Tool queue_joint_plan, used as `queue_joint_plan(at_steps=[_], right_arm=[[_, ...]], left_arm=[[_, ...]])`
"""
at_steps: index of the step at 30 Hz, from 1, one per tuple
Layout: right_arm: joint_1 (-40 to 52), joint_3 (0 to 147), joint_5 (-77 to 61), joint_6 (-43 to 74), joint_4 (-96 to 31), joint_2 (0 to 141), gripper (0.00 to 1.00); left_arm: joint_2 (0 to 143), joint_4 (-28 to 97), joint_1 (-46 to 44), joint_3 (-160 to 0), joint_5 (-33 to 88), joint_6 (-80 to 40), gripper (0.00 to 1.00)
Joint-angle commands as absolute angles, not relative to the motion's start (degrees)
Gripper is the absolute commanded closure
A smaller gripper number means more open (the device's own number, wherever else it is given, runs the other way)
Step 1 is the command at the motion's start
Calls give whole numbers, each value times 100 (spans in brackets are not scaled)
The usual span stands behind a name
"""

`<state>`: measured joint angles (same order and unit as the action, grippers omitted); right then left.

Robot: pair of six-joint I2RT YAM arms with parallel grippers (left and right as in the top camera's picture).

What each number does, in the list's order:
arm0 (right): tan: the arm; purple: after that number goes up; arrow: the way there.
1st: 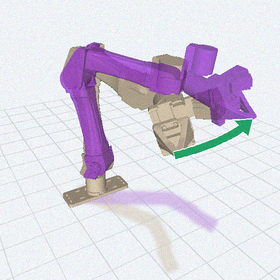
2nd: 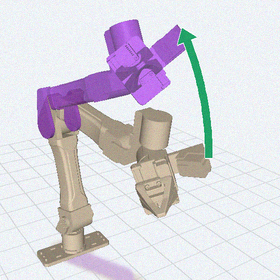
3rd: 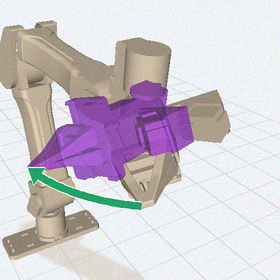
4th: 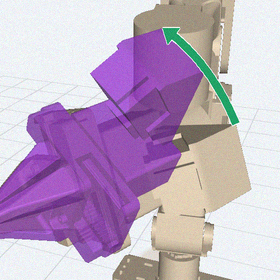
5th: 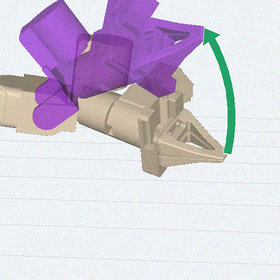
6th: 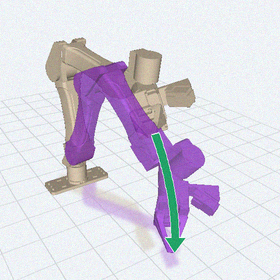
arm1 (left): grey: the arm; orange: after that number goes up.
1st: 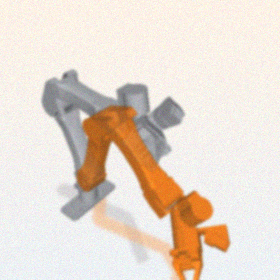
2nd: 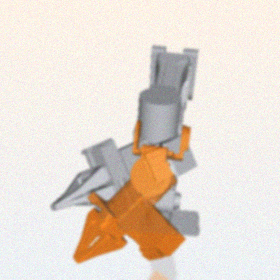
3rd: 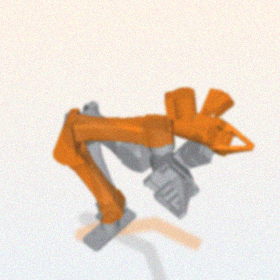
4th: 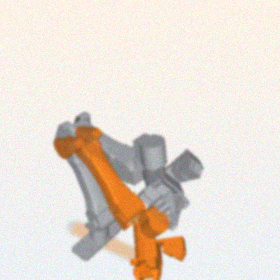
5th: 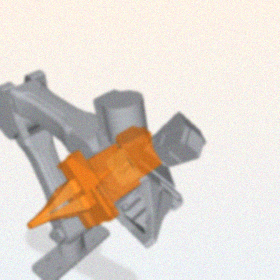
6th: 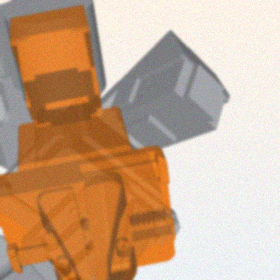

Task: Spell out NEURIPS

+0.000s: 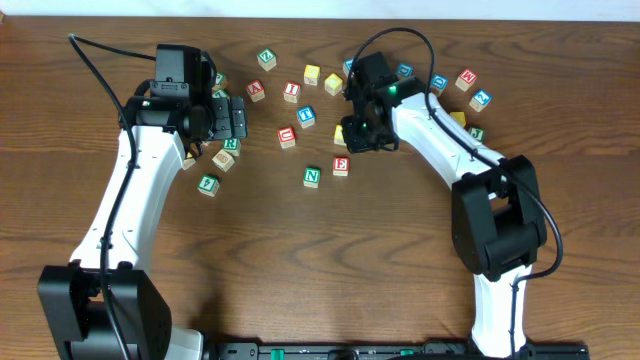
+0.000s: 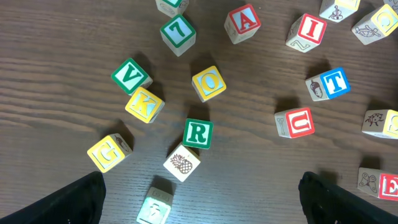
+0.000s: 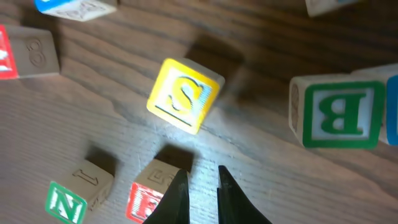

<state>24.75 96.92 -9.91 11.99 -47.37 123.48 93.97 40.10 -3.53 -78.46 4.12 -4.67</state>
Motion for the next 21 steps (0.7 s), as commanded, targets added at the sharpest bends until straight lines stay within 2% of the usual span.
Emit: queue_joint_plan(at_steps=[1,21], right_arm=[[2661,9765,-821,1356,-4639,12440,89],[2860,9747,-657,1588,-4611,12667,88]], left_arm=[[9450,4027,-344,-7983,362,-499,2],[9450,4027,-344,-7983,362,-497,2]])
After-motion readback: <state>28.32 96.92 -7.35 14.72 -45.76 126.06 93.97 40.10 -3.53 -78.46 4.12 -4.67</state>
